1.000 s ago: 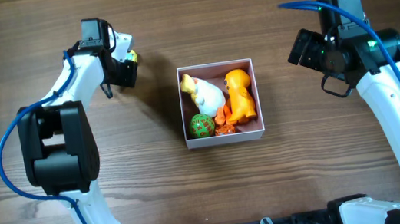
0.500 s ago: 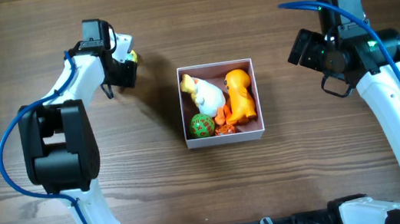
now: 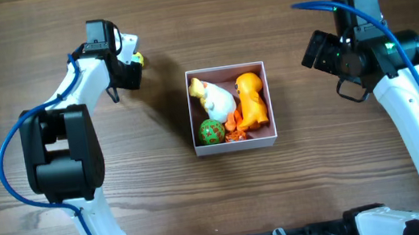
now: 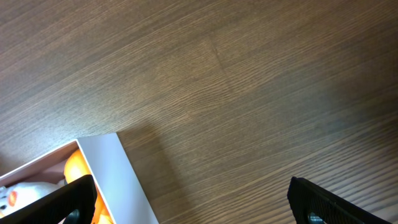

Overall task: Pack container
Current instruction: 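Lift the rattle and carry it over the box with the left gripper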

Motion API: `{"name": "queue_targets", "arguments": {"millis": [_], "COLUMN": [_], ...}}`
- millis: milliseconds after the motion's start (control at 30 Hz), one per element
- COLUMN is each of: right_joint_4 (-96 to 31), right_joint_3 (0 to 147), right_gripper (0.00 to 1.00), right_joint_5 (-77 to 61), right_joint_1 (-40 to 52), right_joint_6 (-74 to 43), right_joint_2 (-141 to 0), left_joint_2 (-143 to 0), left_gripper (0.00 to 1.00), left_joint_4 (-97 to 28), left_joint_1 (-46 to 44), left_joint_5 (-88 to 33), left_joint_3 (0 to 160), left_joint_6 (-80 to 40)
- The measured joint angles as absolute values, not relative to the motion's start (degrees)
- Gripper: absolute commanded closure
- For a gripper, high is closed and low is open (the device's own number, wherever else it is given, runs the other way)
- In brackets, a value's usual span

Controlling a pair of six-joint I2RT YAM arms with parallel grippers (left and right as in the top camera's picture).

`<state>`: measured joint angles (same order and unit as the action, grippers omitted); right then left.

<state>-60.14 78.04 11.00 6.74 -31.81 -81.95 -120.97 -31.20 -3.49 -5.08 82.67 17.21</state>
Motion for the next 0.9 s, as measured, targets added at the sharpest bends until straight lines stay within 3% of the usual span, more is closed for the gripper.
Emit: {"name": "queue_targets", "arguments": {"millis": [233,333,667,900], "right_joint_4": [-60.14,-60.14,-60.14,-60.12], "right_joint_3": [78.04,78.04,78.04,78.04], "right_gripper": [0.0,0.0,0.0,0.0], "right_joint_5": [11.0,11.0,11.0,11.0], "right_joint_1": [6.74,6.74,6.74,6.74], "right_joint_6": [-31.81,-31.79,-31.81,-31.81], "right_joint_2": [-81.95,-81.95,-81.95,-81.95], "left_joint_2": [-120.86,-119.57,-103.55,-90.28], "left_gripper": [0.93,0.96,0.96,0.96], "left_joint_4": [-31.22,-31.27,-34.72,-39.81], "left_joint_1": [-3.95,-4.84,-10.66,-23.03], "left_joint_5": [-4.36,-3.88,-2.87,-2.9], "left_joint_3": [82.67,82.67,82.67,82.67], "left_joint_6": [17.28,17.26,13.43,5.19]}}
